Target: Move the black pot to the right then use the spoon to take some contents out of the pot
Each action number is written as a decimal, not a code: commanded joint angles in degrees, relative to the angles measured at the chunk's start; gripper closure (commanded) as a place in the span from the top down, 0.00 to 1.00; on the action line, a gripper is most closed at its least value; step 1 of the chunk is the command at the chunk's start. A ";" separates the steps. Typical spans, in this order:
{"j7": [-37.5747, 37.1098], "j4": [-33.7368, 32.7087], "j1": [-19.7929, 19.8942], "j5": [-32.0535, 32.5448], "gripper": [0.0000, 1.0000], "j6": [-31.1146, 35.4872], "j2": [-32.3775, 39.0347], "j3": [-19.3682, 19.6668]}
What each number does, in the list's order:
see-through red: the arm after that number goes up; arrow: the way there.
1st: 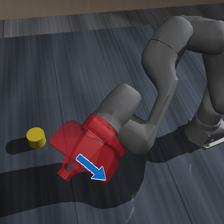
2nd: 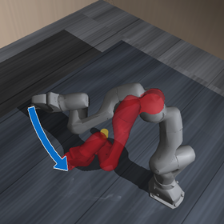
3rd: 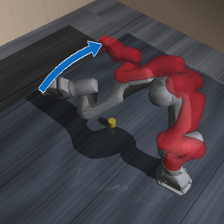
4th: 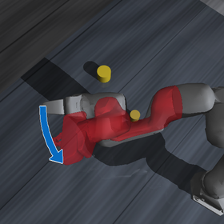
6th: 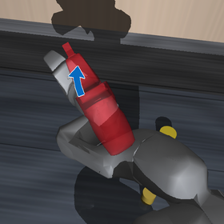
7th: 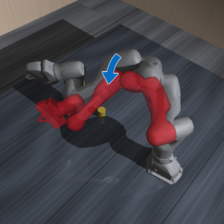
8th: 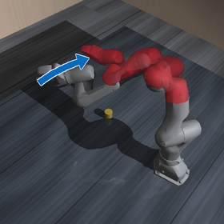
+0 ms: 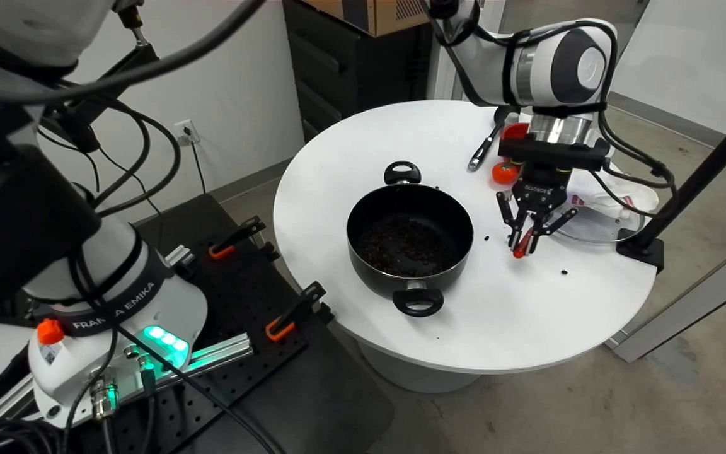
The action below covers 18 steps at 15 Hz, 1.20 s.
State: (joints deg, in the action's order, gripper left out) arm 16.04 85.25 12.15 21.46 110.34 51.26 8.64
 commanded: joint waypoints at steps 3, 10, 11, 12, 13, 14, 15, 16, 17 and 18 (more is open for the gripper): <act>2.10 -4.96 1.74 -0.49 0.05 -1.43 5.33 0.40; 6.24 -6.06 3.86 0.61 0.05 0.69 8.93 0.65; 7.09 -6.06 4.21 0.64 0.05 1.24 9.24 0.59; 7.77 -6.11 4.44 0.65 0.05 1.60 9.54 0.58; 8.32 -6.01 4.74 0.59 0.05 2.36 9.72 0.54; 8.95 -6.14 5.02 0.50 0.05 2.73 9.97 0.52; 9.45 -6.28 5.27 0.37 0.05 3.04 10.21 0.50; 9.71 -6.50 5.44 0.33 0.05 3.22 10.52 0.57; 10.02 -6.65 5.62 0.29 0.05 3.45 10.71 0.61; 10.16 -6.80 5.77 0.19 0.05 3.53 10.85 0.60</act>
State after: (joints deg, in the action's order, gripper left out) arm 24.11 80.85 17.27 21.84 113.71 60.58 9.16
